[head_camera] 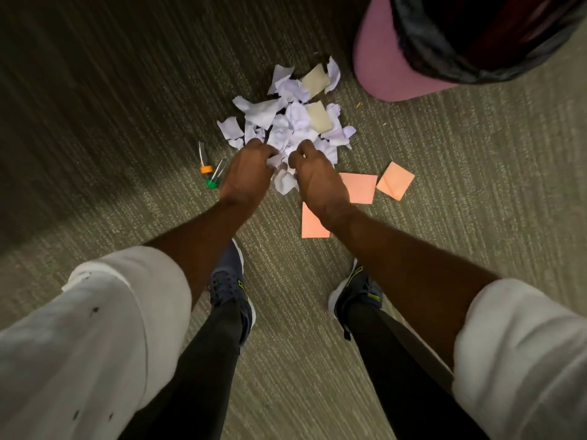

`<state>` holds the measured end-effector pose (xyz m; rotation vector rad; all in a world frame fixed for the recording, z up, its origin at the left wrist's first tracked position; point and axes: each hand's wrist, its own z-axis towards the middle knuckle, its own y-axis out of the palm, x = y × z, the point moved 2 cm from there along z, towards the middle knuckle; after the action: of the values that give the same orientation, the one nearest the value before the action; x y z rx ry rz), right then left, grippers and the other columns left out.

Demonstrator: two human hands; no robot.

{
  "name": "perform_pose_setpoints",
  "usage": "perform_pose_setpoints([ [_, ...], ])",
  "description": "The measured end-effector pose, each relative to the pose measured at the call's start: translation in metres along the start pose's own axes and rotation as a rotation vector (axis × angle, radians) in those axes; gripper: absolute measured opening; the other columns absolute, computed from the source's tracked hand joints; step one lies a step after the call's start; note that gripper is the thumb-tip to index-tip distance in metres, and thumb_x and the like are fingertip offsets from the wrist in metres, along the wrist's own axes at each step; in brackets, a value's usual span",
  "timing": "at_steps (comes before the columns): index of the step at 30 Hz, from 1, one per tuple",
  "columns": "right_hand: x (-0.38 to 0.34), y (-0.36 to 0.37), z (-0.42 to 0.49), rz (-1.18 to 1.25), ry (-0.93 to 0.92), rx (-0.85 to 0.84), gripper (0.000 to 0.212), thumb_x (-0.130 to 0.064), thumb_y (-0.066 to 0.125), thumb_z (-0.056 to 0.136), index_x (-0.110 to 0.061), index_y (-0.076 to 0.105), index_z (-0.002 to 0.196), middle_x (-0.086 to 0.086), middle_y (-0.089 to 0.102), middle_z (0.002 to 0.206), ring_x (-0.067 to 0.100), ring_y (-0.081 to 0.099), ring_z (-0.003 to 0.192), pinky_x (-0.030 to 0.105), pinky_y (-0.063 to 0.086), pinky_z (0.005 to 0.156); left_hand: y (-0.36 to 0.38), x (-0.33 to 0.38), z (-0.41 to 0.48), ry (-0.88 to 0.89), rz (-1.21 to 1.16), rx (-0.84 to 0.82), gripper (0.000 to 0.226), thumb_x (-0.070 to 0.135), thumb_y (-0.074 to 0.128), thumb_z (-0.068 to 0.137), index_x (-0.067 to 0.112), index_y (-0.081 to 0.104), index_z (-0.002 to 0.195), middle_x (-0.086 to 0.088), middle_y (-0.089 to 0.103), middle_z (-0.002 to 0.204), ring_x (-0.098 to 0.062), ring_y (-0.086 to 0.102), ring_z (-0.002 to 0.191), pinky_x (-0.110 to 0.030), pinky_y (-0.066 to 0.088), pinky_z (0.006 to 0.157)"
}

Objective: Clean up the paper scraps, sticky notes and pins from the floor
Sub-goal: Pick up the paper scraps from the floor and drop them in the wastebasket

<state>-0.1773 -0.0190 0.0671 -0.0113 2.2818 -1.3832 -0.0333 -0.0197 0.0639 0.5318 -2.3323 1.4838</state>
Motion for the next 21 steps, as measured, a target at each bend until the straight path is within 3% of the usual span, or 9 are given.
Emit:
perform_pose_setpoints([
  [2,-0.005,-0.024,-0.004,0.011,0.014,0.002,0.036,0.015,0.056,0.078,-0.005,0.059,0.108,0.016,0.050,0.119,0.037,0.059,0.091,0.049,0.053,0.068,-0.018,0.010,-0.003,-0.001,0.002,-0.001,0.012,0.008,0.064,0.088,0.010,0.071,0.097,-0.017,0.065,0.098,-0.033,0.064,0.091,-0.035,0.046,0.072],
  [5,-0.010,-0.062,-0.012,-0.011,0.030,0.023,0.035,0.014,0.058,0.078,-0.007,0.059,0.106,0.014,0.050,0.121,0.035,0.059,0.091,0.044,0.053,0.063,-0.048,0.030,-0.010,-0.009,-0.016,-0.003,0.020,0.010,0.067,0.087,0.013,0.072,0.106,-0.015,0.066,0.107,-0.030,0.065,0.098,-0.041,0.055,0.083],
  [8,-0.013,-0.100,-0.019,-0.030,0.035,0.044,0.036,0.014,0.059,0.076,-0.008,0.059,0.105,0.013,0.051,0.119,0.034,0.059,0.089,0.043,0.053,0.064,-0.080,0.055,-0.018,-0.013,-0.021,0.007,0.029,0.009,0.068,0.088,0.011,0.069,0.117,-0.015,0.066,0.116,-0.030,0.065,0.106,-0.041,0.054,0.091],
  [13,-0.013,-0.156,-0.033,-0.011,0.080,0.122,0.035,0.013,0.062,0.077,-0.009,0.058,0.104,0.011,0.050,0.123,0.032,0.060,0.092,0.041,0.055,0.061,-0.123,0.097,-0.027,-0.006,-0.035,0.038,0.034,0.008,0.072,0.086,0.010,0.068,0.120,-0.015,0.066,0.120,-0.031,0.065,0.110,-0.043,0.054,0.095],
  [17,-0.002,-0.198,-0.034,-0.009,0.104,0.180,0.048,0.012,0.066,0.073,-0.010,0.059,0.114,0.011,0.051,0.123,0.032,0.063,0.094,0.041,0.057,0.066,-0.151,0.139,-0.022,0.053,-0.047,0.080,0.030,0.008,0.073,0.086,0.009,0.070,0.117,-0.015,0.067,0.116,-0.030,0.066,0.106,-0.041,0.055,0.091],
  [21,0.017,-0.246,-0.035,0.028,0.149,0.240,0.035,0.009,0.067,0.079,-0.007,0.062,0.110,0.013,0.052,0.122,0.033,0.065,0.091,0.042,0.055,0.075,-0.170,0.180,-0.004,0.093,-0.076,0.105,0.029,0.008,0.071,0.086,0.012,0.071,0.115,-0.012,0.068,0.113,-0.030,0.066,0.103,-0.041,0.055,0.088],
])
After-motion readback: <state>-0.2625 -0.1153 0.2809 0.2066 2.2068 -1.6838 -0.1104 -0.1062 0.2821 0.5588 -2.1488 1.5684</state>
